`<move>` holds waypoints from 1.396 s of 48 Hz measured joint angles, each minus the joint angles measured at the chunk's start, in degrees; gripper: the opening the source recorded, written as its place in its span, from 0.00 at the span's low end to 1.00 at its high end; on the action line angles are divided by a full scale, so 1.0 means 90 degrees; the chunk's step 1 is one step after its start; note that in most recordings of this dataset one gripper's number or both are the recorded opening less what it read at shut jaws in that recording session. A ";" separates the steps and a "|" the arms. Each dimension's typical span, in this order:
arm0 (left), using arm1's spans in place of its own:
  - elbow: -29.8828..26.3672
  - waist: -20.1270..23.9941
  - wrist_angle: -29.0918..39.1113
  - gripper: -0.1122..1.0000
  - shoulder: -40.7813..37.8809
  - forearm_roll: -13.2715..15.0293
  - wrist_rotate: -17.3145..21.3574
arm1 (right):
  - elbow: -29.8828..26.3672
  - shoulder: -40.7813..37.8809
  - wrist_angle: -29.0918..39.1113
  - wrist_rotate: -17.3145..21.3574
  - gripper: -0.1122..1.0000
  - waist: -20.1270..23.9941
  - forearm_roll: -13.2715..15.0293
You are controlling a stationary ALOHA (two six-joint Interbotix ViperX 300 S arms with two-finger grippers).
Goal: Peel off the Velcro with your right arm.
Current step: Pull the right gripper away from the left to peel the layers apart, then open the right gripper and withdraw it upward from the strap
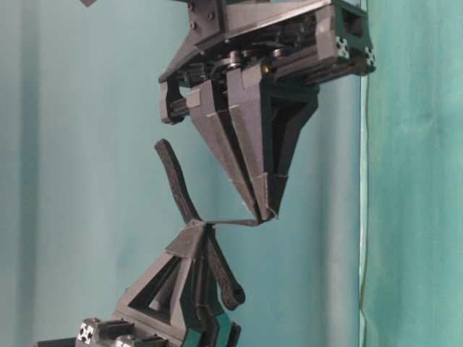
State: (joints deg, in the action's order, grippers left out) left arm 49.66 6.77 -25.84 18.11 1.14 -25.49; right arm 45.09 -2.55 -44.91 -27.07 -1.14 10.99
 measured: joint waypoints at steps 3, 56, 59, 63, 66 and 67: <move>0.0010 0.0000 -0.0029 0.19 0.0020 0.0010 -0.0010 | 0.0000 -0.0020 0.0010 0.0000 0.02 0.0020 -0.0010; 0.0205 0.0039 -0.0195 0.19 0.0117 0.0010 -0.0010 | 0.0010 -0.0029 0.0020 0.0020 0.02 0.0117 -0.0049; 0.0234 0.0029 -0.0195 0.19 0.0156 0.0010 -0.0020 | 0.0000 -0.0029 0.0020 0.0010 0.02 0.0117 -0.0049; 0.0293 0.0039 -0.0195 0.19 0.0205 0.0010 -0.0010 | 0.0010 -0.0029 0.0020 0.0020 0.08 0.0117 -0.0049; 0.0342 0.0059 -0.0205 0.19 0.0264 0.0010 -0.0020 | 0.0039 -0.0020 0.0020 0.0020 0.15 0.0137 -0.0039; 0.0352 0.0059 -0.0205 0.19 0.0273 0.0010 -0.0010 | 0.0049 -0.0020 0.0020 0.0029 0.19 0.0146 -0.0039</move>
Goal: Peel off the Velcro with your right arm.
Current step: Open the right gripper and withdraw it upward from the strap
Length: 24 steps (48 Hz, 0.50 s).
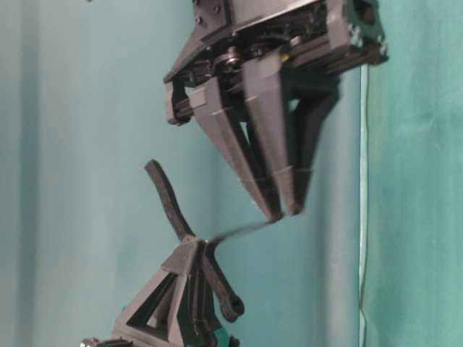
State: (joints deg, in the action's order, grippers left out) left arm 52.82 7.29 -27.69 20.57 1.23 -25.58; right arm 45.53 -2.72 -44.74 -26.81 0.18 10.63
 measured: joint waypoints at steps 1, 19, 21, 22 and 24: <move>0.0000 0.0010 0.0000 0.19 0.0020 0.0010 0.0000 | 0.0010 0.0000 0.0000 0.0000 0.22 0.0010 0.0000; 0.0156 0.0020 -0.0010 0.19 0.0146 0.0010 0.0000 | 0.0186 0.0195 0.0000 -0.0010 0.34 0.0020 -0.0010; 0.0166 0.0020 -0.0010 0.19 0.0146 0.0010 0.0010 | 0.0225 0.0225 0.0000 0.0000 0.34 0.0020 -0.0010; 0.0176 0.0020 -0.0010 0.19 0.0146 0.0010 0.0010 | 0.0234 0.0244 0.0000 -0.0010 0.34 0.0020 -0.0010; 0.0195 0.0010 -0.0010 0.19 0.0166 0.0010 0.0000 | 0.0283 0.0293 0.0000 0.0000 0.34 0.0020 -0.0020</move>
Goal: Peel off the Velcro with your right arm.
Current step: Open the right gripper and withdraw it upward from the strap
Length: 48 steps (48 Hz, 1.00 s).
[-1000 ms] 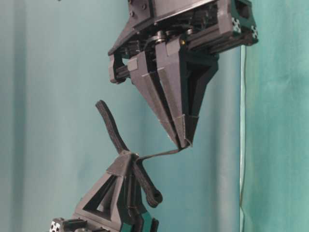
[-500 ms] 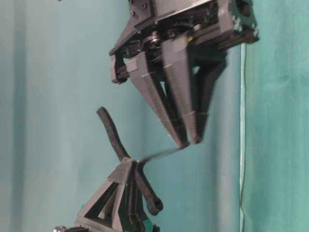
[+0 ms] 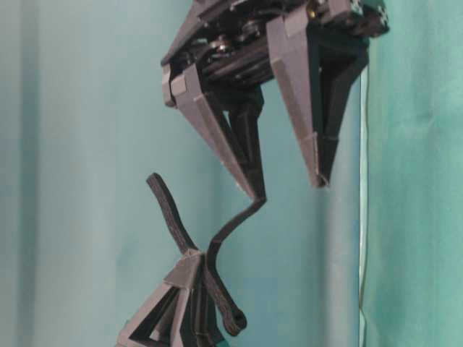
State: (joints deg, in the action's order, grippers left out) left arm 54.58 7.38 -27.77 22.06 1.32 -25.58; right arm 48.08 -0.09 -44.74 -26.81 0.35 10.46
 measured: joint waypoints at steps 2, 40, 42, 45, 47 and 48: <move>0.0020 0.0000 0.0000 0.19 0.0000 0.0000 0.0010 | 0.0049 0.0059 0.0000 0.0000 0.34 0.0000 -0.0020; 0.0566 -0.0293 0.0029 0.19 0.0596 -0.0010 0.0010 | 0.0771 0.0918 0.0000 -0.0010 0.34 0.0010 -0.0566; 0.0576 -0.0303 0.0039 0.19 0.0605 0.0000 0.0010 | 0.0771 0.0918 0.0000 -0.0010 0.34 0.0010 -0.0576; 0.0566 -0.0293 0.0039 0.19 0.0596 0.0000 0.0010 | 0.0771 0.0918 0.0000 0.0000 0.34 0.0010 -0.0586; 0.0566 -0.0303 0.0039 0.19 0.0596 0.0000 0.0029 | 0.0771 0.0918 0.0000 -0.0010 0.34 0.0000 -0.0586; 0.0576 -0.0303 0.0039 0.19 0.0605 0.0000 0.0020 | 0.0781 0.0918 0.0000 0.0000 0.34 0.0000 -0.0596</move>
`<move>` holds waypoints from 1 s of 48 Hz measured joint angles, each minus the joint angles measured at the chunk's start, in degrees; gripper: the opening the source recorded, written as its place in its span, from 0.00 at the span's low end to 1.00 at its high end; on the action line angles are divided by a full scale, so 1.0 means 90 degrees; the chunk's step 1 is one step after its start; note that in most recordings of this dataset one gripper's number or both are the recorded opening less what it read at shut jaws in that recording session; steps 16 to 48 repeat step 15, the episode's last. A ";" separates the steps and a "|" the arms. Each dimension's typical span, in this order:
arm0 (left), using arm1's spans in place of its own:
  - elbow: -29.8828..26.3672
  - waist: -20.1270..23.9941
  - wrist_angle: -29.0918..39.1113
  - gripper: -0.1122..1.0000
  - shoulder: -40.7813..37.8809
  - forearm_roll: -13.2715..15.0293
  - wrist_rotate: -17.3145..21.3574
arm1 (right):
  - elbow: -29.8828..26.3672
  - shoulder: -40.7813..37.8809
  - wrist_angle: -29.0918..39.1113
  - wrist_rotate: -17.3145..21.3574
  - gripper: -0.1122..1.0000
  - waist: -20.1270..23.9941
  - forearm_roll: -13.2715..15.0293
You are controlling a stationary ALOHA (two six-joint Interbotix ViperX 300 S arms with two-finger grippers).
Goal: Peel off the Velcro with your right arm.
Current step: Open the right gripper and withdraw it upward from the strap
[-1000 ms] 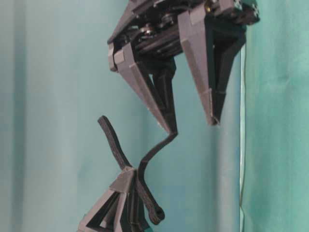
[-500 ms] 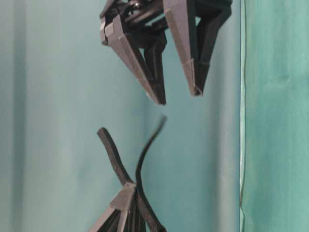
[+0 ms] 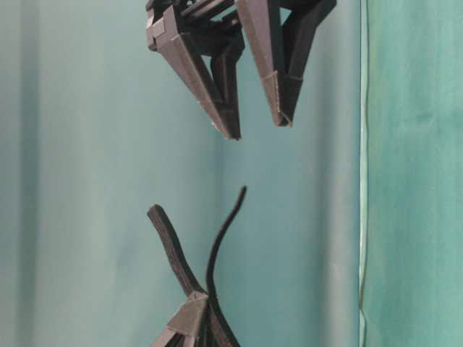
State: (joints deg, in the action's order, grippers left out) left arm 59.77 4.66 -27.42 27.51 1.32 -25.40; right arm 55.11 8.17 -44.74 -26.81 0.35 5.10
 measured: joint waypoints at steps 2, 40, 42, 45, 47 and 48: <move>0.0000 0.0000 -0.0010 0.19 -0.0010 0.0000 0.0010 | -0.0010 0.0000 0.0000 -0.0010 0.34 0.0010 -0.0020; 0.0000 -0.0078 0.0000 0.19 -0.0010 0.0000 0.0205 | 0.0010 0.0146 0.0000 -0.0010 0.34 -0.0029 -0.0537; 0.0000 -0.0078 0.0000 0.19 -0.0010 0.0000 0.0205 | 0.0010 0.0146 0.0000 -0.0010 0.34 -0.0029 -0.0537; 0.0000 -0.0078 0.0000 0.19 -0.0010 0.0000 0.0205 | 0.0010 0.0146 0.0000 -0.0010 0.34 -0.0029 -0.0537; 0.0000 -0.0078 0.0000 0.19 -0.0010 0.0000 0.0205 | 0.0010 0.0146 0.0000 -0.0010 0.34 -0.0029 -0.0537; 0.0000 -0.0078 0.0000 0.19 -0.0010 0.0000 0.0205 | 0.0010 0.0146 0.0000 -0.0010 0.34 -0.0029 -0.0537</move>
